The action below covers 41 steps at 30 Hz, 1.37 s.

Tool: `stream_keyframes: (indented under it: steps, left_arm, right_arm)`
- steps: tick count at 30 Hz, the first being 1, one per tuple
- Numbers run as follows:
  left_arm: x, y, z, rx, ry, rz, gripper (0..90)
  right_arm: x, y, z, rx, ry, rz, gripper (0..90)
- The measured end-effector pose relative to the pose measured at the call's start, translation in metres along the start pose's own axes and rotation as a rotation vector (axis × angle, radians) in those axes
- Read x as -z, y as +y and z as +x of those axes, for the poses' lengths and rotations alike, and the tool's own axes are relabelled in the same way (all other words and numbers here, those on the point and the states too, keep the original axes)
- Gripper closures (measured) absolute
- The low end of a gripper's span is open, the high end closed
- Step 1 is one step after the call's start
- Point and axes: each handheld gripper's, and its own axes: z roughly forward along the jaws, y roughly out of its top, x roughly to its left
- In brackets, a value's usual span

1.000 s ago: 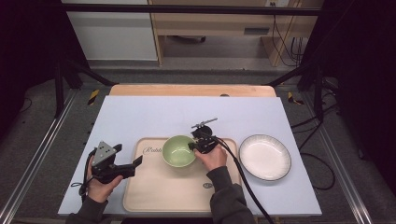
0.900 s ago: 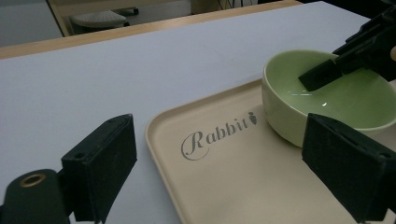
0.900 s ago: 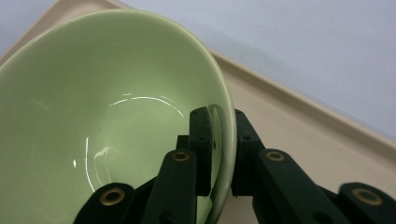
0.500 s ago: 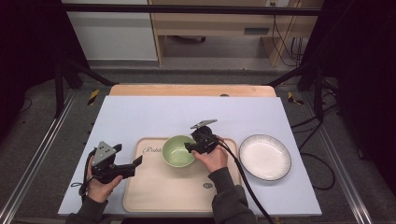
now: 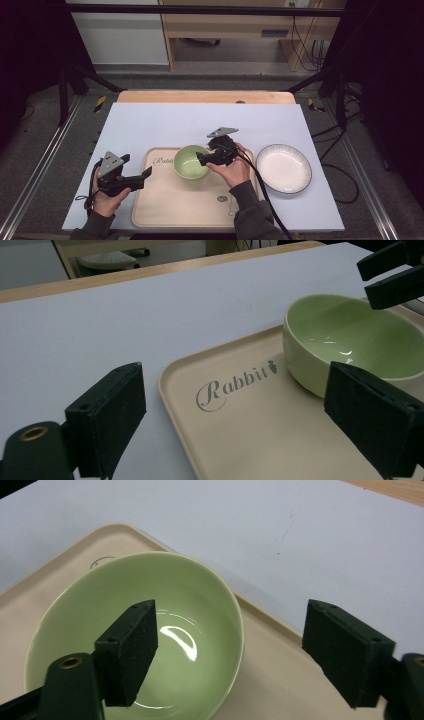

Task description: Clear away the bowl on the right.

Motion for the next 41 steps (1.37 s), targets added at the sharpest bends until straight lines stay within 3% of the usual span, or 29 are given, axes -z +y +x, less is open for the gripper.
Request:
stream_keyframes:
  steps: [5, 9, 15, 25, 29, 35, 41]
  left_arm:
    - [0.001, 0.0, 0.001, 0.005, 0.0, -0.004, 9.5]
    - [0.001, 0.0, 0.002, 0.007, 0.001, -0.003, 9.4]
    - [0.001, -0.001, 0.003, 0.005, 0.002, -0.001, 9.1]
    - [0.0, -0.004, 0.005, 0.004, 0.004, 0.01, 8.8]
    - [0.0, -0.005, 0.006, 0.008, 0.005, 0.01, 8.7]
    - [-0.001, -0.008, 0.009, 0.01, 0.012, 0.017, 8.6]
    - [-0.004, -0.012, 0.011, 0.006, 0.014, 0.033, 8.6]
  right_arm:
    - [0.01, 0.0, 0.0, 0.031, -0.002, -0.007, 18.3]
    - [0.022, -0.005, -0.001, 0.019, 0.021, -0.064, 18.5]
    - [0.038, -0.019, -0.007, 0.015, 0.014, -0.092, 17.0]
    - [0.064, -0.043, -0.022, 0.024, 0.007, -0.193, 15.3]
    - [0.069, -0.053, -0.025, 0.018, 0.005, -0.196, 13.6]
    - [0.077, -0.068, -0.03, 0.056, -0.024, -0.207, 13.0]
    - [0.082, -0.077, -0.039, 0.036, -0.044, -0.207, 12.8]
